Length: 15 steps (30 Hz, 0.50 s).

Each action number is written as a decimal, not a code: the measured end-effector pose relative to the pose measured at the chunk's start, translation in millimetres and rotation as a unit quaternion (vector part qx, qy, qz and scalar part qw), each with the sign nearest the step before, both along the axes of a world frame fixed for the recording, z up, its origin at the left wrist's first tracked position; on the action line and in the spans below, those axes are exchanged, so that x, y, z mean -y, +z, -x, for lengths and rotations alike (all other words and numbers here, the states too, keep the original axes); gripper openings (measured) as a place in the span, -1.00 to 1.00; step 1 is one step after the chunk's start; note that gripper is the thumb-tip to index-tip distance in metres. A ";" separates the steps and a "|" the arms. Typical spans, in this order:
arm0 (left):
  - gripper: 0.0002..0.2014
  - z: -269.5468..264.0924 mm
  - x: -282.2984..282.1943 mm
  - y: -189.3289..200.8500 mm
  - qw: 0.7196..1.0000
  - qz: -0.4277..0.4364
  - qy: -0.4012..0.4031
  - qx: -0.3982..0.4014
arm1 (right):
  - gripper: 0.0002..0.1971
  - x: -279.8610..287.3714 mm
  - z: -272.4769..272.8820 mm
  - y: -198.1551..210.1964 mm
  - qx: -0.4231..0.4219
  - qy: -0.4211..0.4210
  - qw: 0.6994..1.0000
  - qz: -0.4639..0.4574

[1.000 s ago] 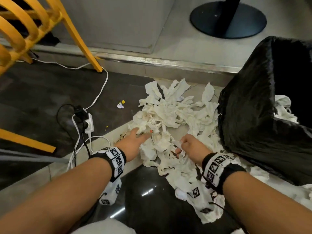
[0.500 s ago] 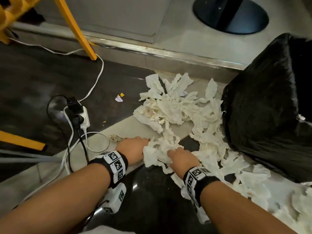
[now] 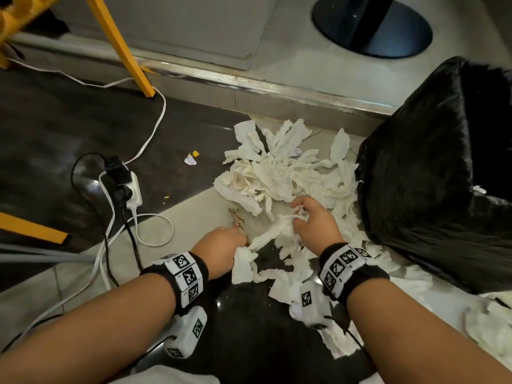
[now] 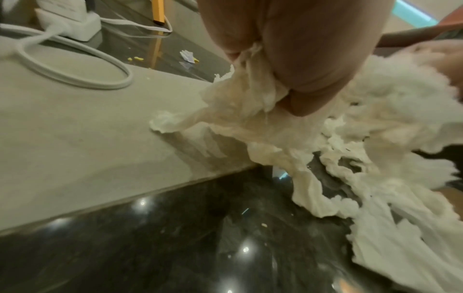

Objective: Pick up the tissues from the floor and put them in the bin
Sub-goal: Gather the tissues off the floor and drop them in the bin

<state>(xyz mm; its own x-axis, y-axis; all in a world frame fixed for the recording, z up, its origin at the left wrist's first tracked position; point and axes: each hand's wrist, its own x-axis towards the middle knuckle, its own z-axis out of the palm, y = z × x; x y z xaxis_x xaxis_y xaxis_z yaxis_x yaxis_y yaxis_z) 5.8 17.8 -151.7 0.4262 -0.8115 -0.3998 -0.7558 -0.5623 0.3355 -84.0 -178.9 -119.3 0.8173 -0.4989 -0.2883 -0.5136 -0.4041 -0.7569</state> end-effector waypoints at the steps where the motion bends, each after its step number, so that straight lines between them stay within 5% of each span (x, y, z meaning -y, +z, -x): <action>1: -0.80 2.3 2.5 0.4 1.000 -0.012 -0.009 0.006 | -0.75 5.0 0.1 4.1 0.008 -0.007 1.000 -0.009; 9: -0.56 35.9 20.1 8.0 0.984 -0.052 -0.163 0.042 | -0.77 37.4 14.7 24.4 0.006 -0.048 0.999 -0.008; 15: -0.39 64.9 39.4 -5.9 0.937 -0.162 -0.300 0.083 | -0.81 47.1 28.2 26.7 -0.103 0.059 0.986 0.116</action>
<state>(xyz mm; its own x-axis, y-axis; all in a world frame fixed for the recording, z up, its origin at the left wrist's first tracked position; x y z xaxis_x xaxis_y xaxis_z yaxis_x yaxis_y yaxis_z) -59.1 -21.7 -157.6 0.0109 -0.7729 -0.6344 -0.9949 -0.0720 0.0707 -112.2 -226.0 -92.6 0.8097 -0.4755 -0.3439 -0.5858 -0.6198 -0.5222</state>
